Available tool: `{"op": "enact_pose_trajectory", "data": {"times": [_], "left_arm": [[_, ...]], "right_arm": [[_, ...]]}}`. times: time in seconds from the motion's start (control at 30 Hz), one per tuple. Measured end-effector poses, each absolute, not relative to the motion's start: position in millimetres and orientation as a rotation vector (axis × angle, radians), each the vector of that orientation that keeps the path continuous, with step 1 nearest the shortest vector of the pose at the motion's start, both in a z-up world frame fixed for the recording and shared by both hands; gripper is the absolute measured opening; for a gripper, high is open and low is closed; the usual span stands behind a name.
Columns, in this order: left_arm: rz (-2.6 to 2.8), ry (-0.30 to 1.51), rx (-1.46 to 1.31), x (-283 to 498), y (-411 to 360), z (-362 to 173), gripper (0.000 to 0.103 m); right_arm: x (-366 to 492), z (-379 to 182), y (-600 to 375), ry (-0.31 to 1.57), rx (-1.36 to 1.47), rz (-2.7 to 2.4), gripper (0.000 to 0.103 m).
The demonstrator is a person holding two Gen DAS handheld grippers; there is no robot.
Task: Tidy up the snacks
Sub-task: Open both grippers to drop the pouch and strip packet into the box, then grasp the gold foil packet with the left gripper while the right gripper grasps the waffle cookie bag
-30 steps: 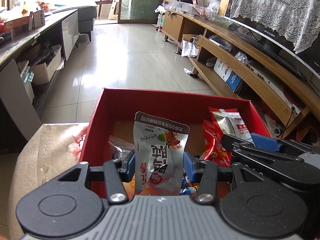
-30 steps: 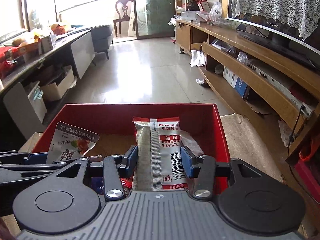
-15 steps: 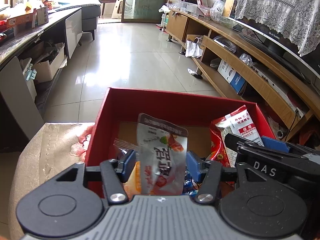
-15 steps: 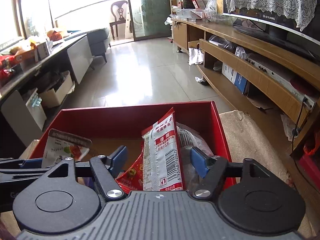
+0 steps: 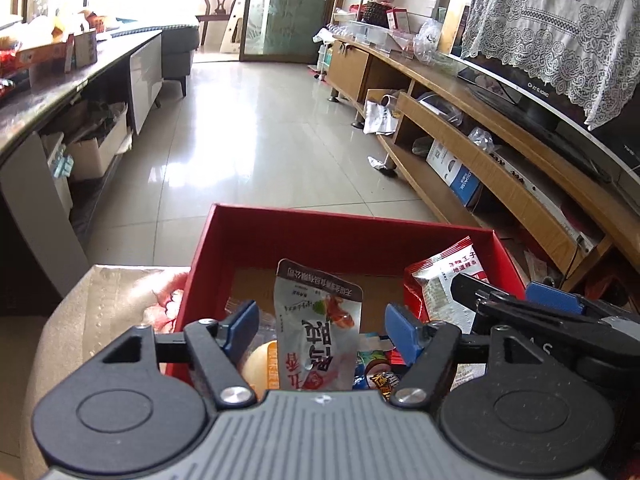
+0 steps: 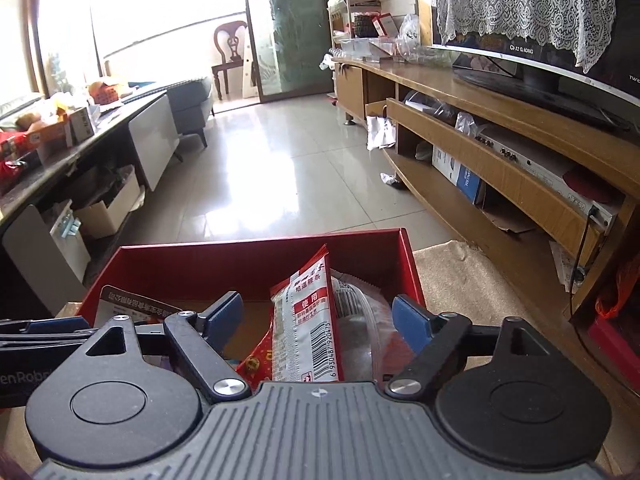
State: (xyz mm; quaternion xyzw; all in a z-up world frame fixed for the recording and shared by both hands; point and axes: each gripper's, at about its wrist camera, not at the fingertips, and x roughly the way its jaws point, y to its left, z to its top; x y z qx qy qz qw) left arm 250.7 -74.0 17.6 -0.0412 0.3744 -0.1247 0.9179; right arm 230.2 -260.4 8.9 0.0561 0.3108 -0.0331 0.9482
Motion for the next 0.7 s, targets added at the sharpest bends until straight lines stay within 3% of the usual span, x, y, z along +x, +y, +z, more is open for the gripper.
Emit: {"op": "enact_pose_trajectory", "data": {"times": [0.7], "left_arm": [[-0.326, 0.815, -0.027, 168, -71, 63, 0.065]], "right_arm": [[168, 51, -257, 0.672, 0.050, -0.086, 0.087]]}}
